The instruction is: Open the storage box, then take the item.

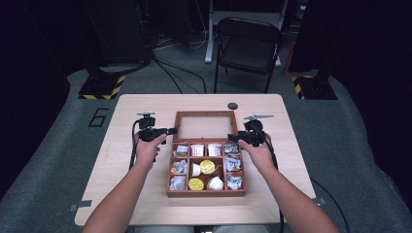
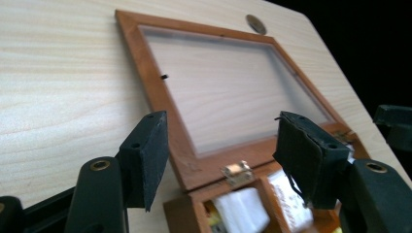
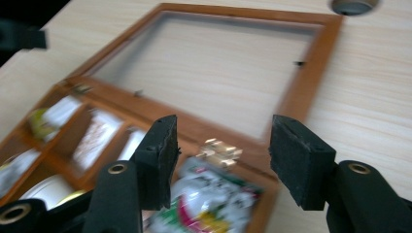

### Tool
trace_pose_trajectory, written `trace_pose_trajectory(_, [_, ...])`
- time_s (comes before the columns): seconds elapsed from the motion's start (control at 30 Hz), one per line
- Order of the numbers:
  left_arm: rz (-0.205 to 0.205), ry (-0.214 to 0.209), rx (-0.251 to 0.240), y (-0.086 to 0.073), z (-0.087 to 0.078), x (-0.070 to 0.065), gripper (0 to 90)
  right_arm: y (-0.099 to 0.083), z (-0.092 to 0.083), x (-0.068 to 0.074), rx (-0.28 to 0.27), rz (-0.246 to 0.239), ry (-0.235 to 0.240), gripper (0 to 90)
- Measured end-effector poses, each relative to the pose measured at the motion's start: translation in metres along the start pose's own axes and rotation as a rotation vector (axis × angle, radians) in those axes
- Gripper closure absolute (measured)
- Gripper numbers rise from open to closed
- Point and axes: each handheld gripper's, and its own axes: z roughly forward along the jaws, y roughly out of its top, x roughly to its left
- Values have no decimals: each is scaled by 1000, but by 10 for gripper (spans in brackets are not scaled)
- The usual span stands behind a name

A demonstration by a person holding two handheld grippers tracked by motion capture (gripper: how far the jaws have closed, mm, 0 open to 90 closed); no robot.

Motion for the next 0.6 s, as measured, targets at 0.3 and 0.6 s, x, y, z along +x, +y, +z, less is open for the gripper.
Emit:
trace_pose_trajectory(0.3, [72, 10, 13, -6, -16, -14, 365, -10, -10, 38, 23, -140, 31, 397])
trace_pose_trajectory(0.6, [100, 18, 5, -11, -26, -22, 376, -23, -7, 58, 37, -199, 59, 460])
